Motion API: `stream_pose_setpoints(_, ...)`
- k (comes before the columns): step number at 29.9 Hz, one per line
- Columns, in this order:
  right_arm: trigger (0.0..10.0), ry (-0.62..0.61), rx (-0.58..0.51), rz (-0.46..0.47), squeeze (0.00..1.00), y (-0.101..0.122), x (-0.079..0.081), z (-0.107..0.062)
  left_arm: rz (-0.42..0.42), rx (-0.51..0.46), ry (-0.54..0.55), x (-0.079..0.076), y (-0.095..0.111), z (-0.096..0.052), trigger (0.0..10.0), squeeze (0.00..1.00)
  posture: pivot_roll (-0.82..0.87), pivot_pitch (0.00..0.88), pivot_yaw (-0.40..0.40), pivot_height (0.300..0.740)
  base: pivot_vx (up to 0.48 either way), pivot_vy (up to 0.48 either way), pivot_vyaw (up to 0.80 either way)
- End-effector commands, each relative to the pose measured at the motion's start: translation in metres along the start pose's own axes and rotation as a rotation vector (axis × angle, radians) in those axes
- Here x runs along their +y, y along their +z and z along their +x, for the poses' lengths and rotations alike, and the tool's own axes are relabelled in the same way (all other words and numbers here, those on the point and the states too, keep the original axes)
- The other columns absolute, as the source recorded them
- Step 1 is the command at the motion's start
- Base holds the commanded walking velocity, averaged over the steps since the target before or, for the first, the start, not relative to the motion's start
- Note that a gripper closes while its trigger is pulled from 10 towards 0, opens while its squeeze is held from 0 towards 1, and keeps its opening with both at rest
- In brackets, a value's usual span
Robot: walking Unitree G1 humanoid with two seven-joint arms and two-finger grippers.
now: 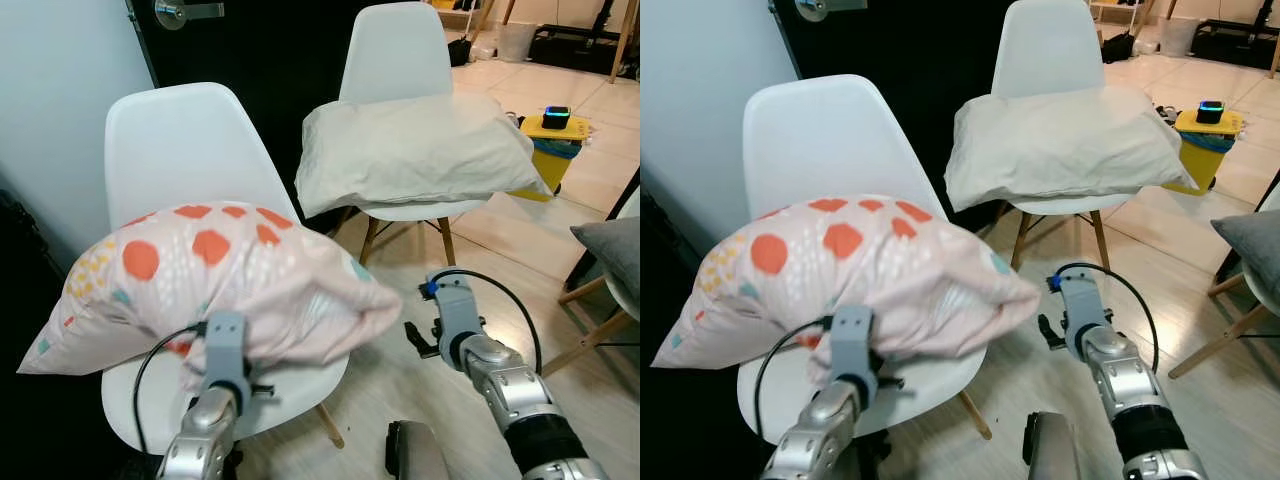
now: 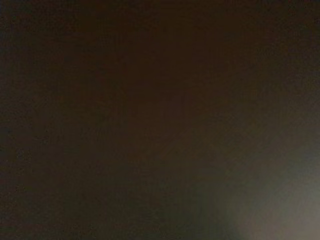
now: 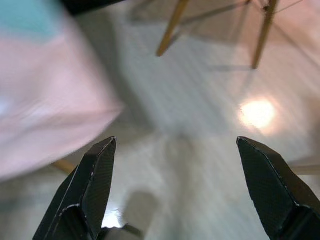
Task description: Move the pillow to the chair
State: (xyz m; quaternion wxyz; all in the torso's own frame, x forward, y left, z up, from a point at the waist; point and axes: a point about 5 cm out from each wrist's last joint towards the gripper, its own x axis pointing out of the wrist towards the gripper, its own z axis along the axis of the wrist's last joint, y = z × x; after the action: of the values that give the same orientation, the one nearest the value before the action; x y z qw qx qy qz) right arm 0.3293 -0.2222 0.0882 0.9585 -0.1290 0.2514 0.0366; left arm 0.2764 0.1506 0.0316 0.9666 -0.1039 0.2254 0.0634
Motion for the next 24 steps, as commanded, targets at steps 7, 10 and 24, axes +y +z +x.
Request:
stream_pose_setpoints(7, 10.0, -0.037, -0.040, -0.019, 0.00, 0.011, -0.007, 0.002, -0.420, -0.247, 0.035, -0.014, 0.076, 0.014, 10.0, 0.00, 0.04, 0.040, 0.020, 0.526, 0.000, 0.000, 0.00)
stream_pose_setpoints(10, 10.0, -0.038, -0.044, -0.018, 0.00, 0.011, -0.006, 0.002, -0.460, -0.280, 0.027, -0.020, 0.088, 0.016, 10.0, 0.00, 0.03, 0.041, 0.019, 0.526, 0.000, 0.000, 0.00)
stream_pose_setpoints(24, 10.0, -0.116, -0.064, -0.005, 0.00, 0.011, -0.021, 0.000, -0.695, -0.222, -0.341, -0.105, 0.126, 0.015, 10.0, 0.00, 0.00, 0.050, 0.023, 0.526, 0.000, 0.000, 0.00)
